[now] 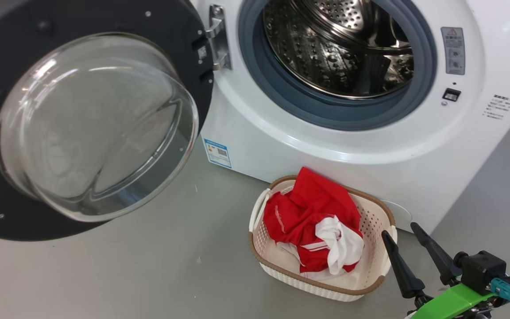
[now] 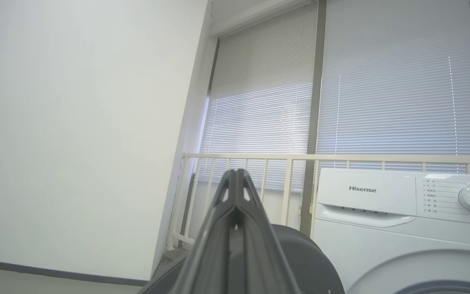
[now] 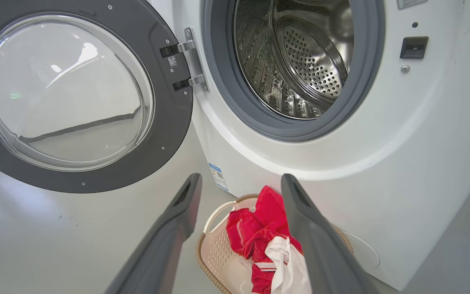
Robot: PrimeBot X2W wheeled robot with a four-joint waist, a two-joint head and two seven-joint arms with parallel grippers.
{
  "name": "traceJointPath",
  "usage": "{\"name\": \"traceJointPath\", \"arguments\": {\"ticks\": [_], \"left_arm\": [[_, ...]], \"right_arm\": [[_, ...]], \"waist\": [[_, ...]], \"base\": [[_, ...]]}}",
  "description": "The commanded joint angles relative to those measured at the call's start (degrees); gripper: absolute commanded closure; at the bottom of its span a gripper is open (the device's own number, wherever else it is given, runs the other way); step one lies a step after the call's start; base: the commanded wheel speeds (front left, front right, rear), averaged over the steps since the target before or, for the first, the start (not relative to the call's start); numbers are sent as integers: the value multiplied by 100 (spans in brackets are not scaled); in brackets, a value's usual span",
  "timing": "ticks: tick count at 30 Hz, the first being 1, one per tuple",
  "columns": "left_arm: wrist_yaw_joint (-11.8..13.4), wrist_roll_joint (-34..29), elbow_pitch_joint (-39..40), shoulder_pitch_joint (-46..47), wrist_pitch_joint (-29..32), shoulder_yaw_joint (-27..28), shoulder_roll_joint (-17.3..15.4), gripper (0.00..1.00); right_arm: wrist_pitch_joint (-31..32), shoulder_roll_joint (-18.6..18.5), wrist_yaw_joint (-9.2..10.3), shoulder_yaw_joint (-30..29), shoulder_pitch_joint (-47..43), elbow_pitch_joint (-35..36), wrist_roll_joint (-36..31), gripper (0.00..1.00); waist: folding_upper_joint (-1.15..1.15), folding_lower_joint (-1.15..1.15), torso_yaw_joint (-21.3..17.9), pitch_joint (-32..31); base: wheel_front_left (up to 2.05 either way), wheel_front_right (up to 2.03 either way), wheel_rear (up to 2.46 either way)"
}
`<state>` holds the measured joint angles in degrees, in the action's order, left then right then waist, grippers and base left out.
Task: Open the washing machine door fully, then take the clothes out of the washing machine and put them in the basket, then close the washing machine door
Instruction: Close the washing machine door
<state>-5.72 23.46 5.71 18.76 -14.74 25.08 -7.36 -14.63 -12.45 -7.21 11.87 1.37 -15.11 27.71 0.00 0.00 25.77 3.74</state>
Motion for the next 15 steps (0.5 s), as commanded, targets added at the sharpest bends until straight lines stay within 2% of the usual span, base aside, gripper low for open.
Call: {"name": "traceJointPath", "arguments": {"ticks": [1, 4, 15], "left_arm": [[-73, 78, 40, 358, -26, 316, -394, 100], [-139, 480, -480, 1013, -26, 658, -825, 100], [-174, 1909, -3294, 2702, 352, 941, -2190, 100]], "right_arm": [[-37, -57, -28, 103, 114, 149, -17, 0], [-37, -58, -28, 104, 152, 155, -17, 0], [-37, -57, -28, 92, 246, 199, -28, 0]], "waist": [[0, 0, -124, 83], [0, 0, -239, 158], [0, 0, -447, 412]], "base": [[0, 0, 0], [0, 0, 0], [0, 0, 0]]}}
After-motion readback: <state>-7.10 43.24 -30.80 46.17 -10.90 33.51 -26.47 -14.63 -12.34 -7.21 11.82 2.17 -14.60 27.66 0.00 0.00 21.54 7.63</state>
